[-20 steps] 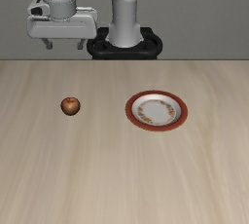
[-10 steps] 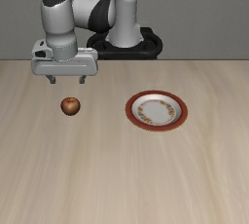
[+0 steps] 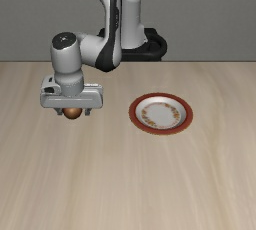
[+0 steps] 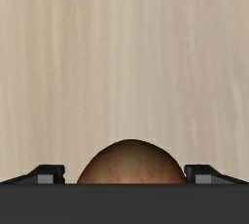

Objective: Pick the apple on the table and place it on the plate

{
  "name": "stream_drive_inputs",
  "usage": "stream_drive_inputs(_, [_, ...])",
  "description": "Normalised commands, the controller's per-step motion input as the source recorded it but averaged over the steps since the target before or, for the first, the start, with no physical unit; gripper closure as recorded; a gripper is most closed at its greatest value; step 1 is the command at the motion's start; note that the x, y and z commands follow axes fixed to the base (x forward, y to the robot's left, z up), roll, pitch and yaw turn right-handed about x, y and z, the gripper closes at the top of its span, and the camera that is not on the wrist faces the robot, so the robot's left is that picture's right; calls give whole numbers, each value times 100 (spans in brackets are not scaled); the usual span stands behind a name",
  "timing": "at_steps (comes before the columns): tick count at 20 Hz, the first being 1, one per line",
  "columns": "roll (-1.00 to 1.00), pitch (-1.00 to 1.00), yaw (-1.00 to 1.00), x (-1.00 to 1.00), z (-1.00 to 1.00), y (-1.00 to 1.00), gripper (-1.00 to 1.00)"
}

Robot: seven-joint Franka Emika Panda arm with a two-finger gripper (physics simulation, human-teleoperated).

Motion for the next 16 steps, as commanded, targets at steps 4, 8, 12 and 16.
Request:
stream_drive_inputs(4, [0,0,0,0,0,0,100])
stream_drive_inputs(8, [0,0,0,0,0,0,100])
stream_drive_inputs(12, [0,0,0,0,25,0,100])
stream_drive_inputs(16, [0,0,0,0,100,0,100])
